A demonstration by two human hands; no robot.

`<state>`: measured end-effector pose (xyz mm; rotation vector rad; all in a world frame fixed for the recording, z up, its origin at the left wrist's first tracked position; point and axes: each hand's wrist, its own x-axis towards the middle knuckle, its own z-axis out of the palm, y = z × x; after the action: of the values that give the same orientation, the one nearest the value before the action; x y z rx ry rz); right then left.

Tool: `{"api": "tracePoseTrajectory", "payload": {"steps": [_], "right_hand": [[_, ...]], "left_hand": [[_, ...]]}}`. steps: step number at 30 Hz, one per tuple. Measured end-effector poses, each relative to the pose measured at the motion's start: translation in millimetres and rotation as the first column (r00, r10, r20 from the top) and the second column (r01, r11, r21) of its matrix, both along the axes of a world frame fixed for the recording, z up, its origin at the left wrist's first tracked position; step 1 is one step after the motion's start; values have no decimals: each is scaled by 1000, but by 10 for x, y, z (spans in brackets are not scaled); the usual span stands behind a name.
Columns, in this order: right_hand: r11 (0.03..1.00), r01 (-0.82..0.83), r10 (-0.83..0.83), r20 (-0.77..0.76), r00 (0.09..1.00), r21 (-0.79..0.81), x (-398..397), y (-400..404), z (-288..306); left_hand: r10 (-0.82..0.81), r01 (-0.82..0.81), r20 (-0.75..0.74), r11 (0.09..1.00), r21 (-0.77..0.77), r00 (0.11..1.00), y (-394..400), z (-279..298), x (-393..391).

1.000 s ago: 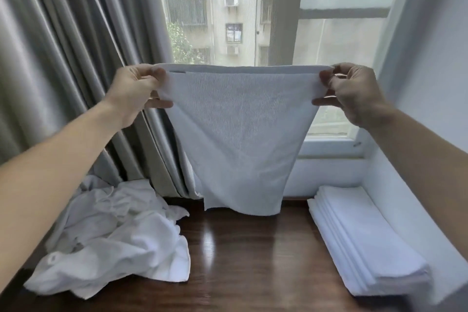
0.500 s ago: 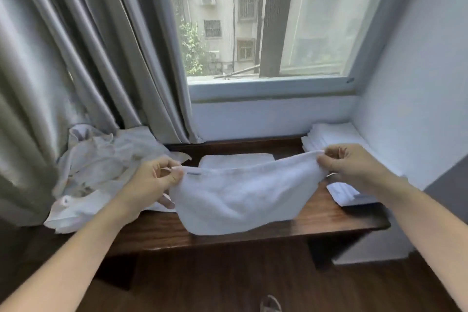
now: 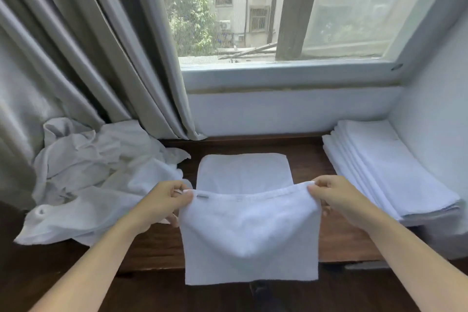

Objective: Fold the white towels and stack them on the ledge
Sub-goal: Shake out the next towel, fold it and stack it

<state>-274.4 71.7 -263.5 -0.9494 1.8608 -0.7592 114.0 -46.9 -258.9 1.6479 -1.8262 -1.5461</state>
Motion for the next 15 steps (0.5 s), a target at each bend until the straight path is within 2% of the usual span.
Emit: {"api": "tracePoseTrajectory", "payload": {"steps": [5, 10, 12, 15], "right_hand": [[997, -20, 14, 90, 996, 70, -420, -1109, -236], [974, 58, -89, 131, 987, 219, -649, -1949, -900], [965, 101, -117, 52, 992, 242, -604, -2087, -1169], [979, 100, -74, -145, 987, 179, -457, -2163, -1363]], "left_hand": [[156, -156, -77, 988, 4, 985, -978, -264, -308], [349, -349, -6, 937, 11, 937, -1632, -926, -631], [358, -356, 48, 934, -38, 933, -1722, -1218, -728], [386, -372, 139, 921, -112, 912, -1770, -1507, -875]]}}
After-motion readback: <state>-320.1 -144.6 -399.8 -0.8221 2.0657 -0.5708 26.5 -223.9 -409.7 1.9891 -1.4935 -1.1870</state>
